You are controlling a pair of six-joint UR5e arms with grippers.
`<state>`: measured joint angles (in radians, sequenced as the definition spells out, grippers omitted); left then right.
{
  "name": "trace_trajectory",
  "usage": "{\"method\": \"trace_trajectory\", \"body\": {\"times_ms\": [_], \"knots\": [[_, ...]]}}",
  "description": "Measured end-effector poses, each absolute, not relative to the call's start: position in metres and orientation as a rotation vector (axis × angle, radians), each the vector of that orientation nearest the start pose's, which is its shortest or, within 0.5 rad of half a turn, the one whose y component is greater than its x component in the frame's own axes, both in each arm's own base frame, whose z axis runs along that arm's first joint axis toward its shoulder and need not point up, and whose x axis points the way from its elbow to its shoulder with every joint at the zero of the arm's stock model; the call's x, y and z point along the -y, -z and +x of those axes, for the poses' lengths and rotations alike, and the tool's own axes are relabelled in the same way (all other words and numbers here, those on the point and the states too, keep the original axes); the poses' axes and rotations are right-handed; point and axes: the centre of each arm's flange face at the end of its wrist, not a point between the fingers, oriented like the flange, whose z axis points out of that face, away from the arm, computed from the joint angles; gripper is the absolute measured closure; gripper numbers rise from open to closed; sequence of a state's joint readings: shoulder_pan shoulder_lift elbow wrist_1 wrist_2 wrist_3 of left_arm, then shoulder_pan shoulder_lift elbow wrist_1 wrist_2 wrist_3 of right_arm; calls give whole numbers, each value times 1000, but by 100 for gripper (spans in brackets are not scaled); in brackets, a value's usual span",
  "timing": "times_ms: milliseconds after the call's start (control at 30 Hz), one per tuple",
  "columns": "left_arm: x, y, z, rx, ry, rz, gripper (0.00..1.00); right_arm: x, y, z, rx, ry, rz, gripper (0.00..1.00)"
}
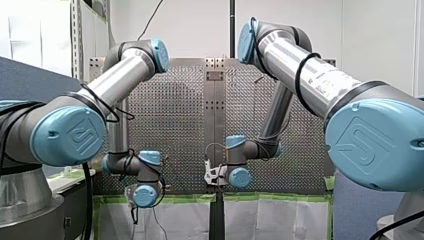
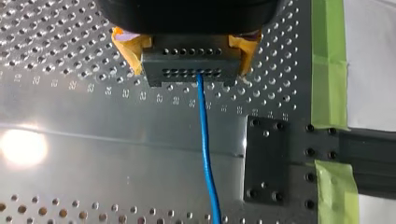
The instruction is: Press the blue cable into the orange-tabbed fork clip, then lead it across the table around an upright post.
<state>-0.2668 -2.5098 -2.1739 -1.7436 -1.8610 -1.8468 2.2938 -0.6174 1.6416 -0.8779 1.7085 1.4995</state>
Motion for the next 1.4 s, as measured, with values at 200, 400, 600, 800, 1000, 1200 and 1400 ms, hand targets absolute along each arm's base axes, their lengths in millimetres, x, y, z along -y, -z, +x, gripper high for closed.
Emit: {"method": "trace_trajectory", "body": {"times_ms": [200, 400, 600, 800, 1000, 1200, 1400], "knots": [[194, 114, 381, -1736, 147, -226, 100, 396, 37, 515, 831, -1477, 1783, 100], [184, 138, 368, -1796, 134, -202, 100, 400, 32, 521, 822, -1490, 1777, 100], [182, 129, 360, -1816, 127, -192, 100, 403, 31, 521, 815, -1500, 1782, 100], [182, 108, 357, -1806, 130, -190, 100, 404, 31, 521, 813, -1503, 1781, 100], [185, 91, 361, -1801, 141, -184, 100, 405, 31, 521, 814, -1502, 1780, 100], [187, 68, 374, -1750, 159, -183, 100, 408, 31, 518, 819, -1498, 1778, 100], [189, 44, 391, -1671, 180, -186, 100, 409, 32, 517, 822, -1494, 1778, 100]]}}
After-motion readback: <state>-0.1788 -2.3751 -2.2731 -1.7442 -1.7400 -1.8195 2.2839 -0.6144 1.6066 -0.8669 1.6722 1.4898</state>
